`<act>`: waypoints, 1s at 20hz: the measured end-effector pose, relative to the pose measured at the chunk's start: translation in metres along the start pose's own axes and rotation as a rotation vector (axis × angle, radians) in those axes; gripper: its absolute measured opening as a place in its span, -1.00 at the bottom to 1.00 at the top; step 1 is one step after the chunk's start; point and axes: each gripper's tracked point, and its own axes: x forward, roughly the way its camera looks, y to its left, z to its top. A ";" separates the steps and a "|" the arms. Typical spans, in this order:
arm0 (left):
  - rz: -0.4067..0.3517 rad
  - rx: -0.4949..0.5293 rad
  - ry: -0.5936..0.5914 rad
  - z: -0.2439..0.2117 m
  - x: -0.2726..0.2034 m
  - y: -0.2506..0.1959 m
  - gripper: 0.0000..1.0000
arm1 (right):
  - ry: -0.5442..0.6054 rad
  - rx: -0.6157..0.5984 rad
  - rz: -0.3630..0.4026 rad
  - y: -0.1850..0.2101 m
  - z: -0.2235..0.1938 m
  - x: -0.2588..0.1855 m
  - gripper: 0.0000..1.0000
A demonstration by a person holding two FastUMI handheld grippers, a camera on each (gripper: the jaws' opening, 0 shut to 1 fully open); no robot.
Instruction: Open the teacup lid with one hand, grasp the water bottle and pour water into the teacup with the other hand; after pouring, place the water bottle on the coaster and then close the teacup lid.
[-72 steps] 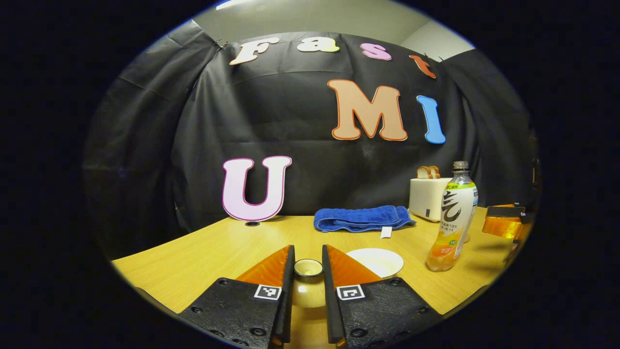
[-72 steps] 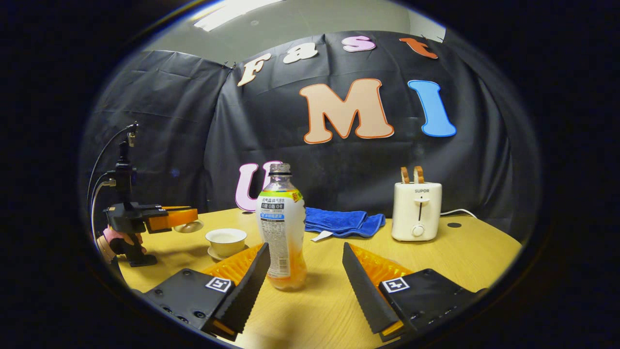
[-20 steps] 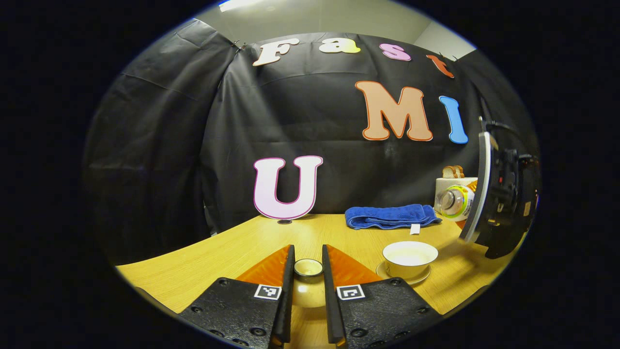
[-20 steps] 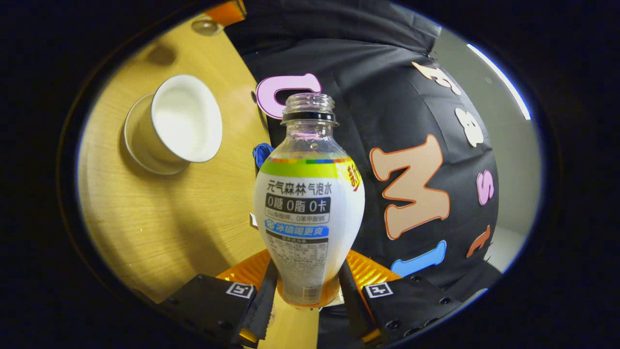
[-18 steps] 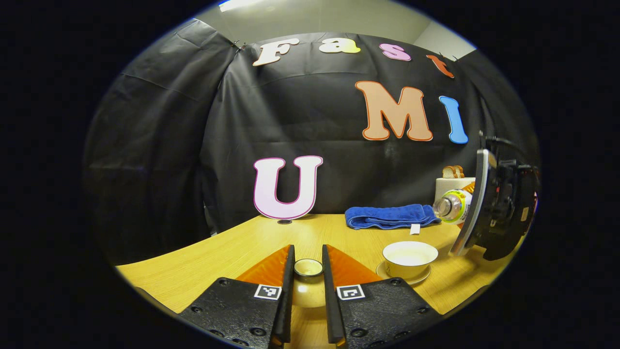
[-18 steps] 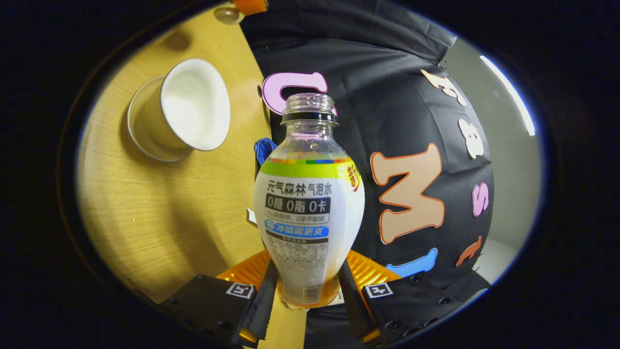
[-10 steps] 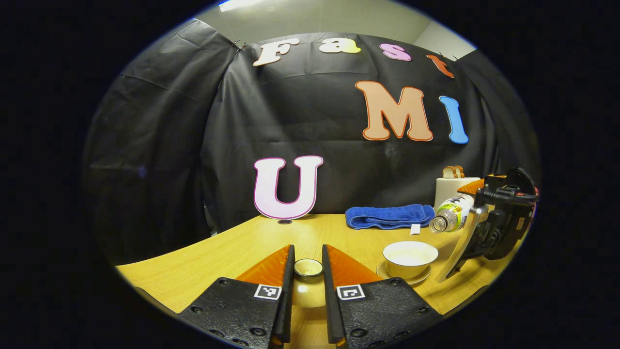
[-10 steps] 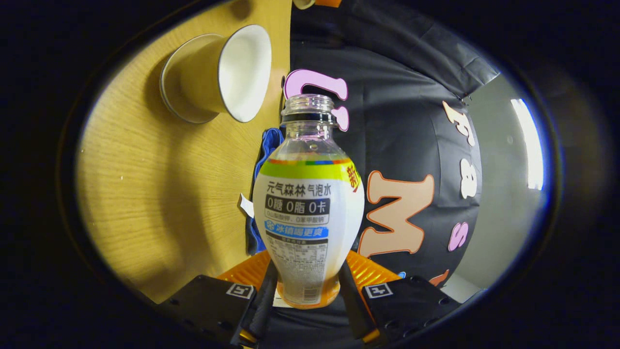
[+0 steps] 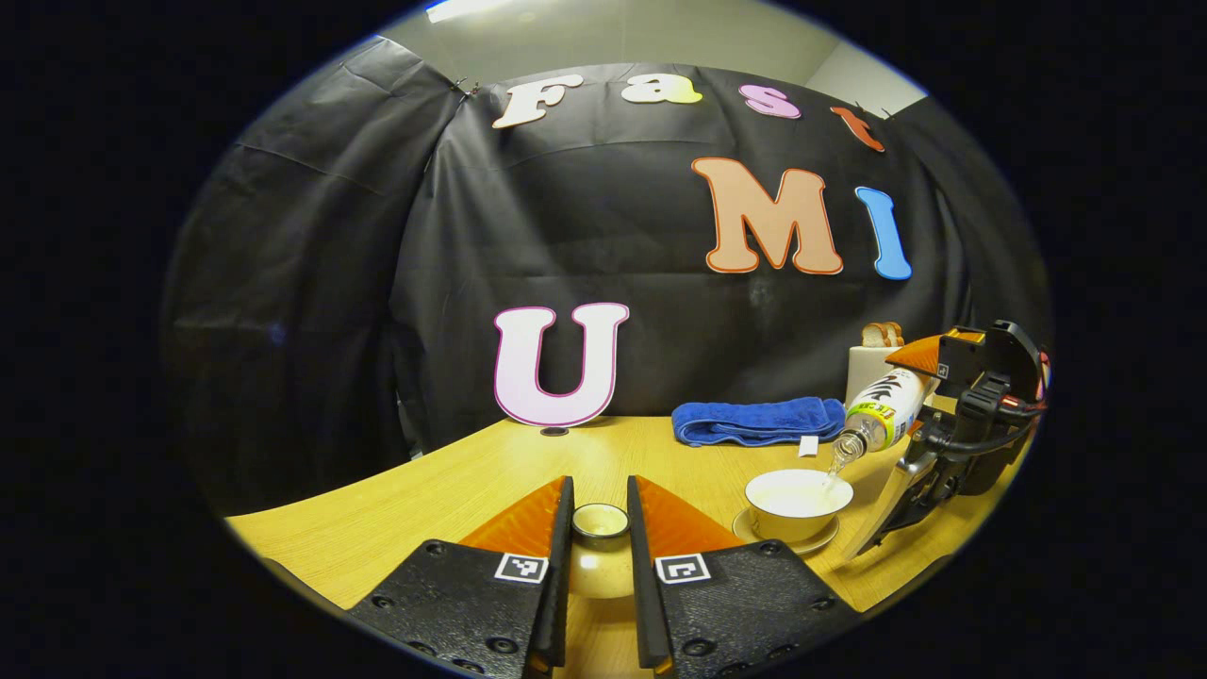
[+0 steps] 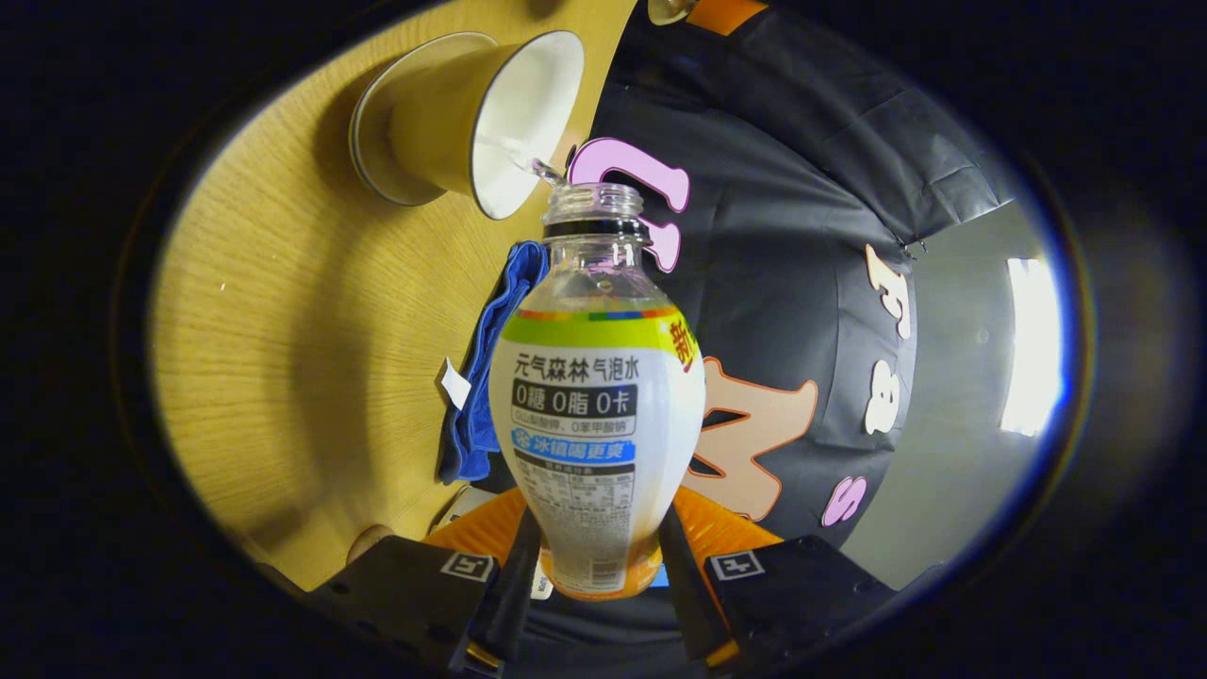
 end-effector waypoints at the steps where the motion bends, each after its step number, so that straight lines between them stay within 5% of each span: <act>1: 0.000 0.000 0.000 0.000 0.000 0.001 -0.47 | -0.002 -0.011 -0.005 -0.003 0.001 0.000 0.35; 20: 0.000 -0.001 0.001 0.000 0.000 0.000 -0.47 | -0.095 -0.250 -0.149 -0.033 0.013 0.007 0.35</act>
